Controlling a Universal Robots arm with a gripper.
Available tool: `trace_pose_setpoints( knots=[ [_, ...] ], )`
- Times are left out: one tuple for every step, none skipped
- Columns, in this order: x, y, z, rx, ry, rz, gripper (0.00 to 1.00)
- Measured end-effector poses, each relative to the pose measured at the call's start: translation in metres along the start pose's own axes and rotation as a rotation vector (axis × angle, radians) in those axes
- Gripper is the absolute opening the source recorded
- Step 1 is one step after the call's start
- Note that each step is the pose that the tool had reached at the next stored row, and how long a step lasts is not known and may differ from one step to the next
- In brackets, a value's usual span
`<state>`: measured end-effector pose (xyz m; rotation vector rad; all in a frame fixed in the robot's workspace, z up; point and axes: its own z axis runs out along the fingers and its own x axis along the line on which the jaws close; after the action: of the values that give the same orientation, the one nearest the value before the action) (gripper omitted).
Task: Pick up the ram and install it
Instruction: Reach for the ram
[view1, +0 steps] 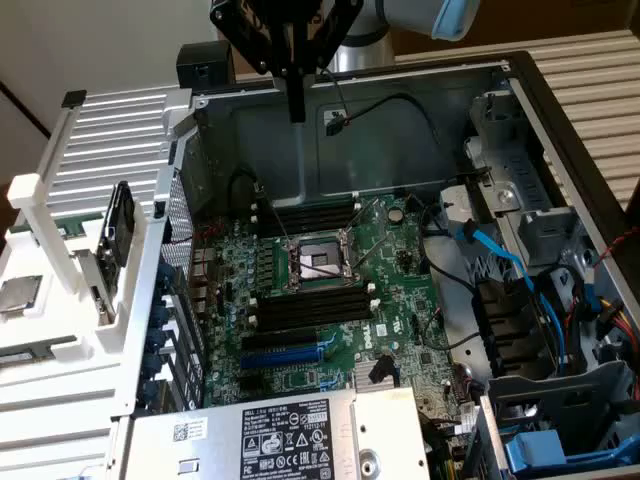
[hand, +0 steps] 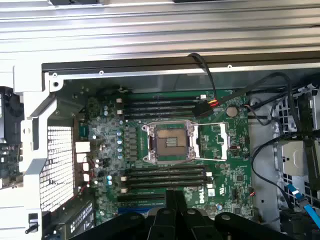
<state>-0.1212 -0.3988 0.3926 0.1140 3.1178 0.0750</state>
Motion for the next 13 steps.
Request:
trace_pose_setpoints(
  knots=[
    [0.0000,0.0000,0.0000,0.0000,0.0000,0.000,0.11],
    [0.0000,0.0000,0.0000,0.0000,0.0000,0.000,0.11],
    [0.0000,0.0000,0.0000,0.0000,0.0000,0.000,0.11],
    [0.0000,0.0000,0.0000,0.0000,0.0000,0.000,0.11],
    [0.0000,0.0000,0.0000,0.0000,0.0000,0.000,0.11],
    [0.0000,0.0000,0.0000,0.0000,0.0000,0.000,0.11],
    [0.0000,0.0000,0.0000,0.0000,0.0000,0.000,0.11],
    [0.0000,0.0000,0.0000,0.0000,0.0000,0.000,0.11],
    [0.0000,0.0000,0.0000,0.0000,0.0000,0.000,0.11],
    [0.0000,0.0000,0.0000,0.0000,0.0000,0.000,0.11],
    [0.0000,0.0000,0.0000,0.0000,0.0000,0.000,0.11],
    [0.0000,0.0000,0.0000,0.0000,0.0000,0.000,0.11],
    [0.0001,0.0000,0.0000,0.0000,-0.0001,0.000,0.11]
  ],
)
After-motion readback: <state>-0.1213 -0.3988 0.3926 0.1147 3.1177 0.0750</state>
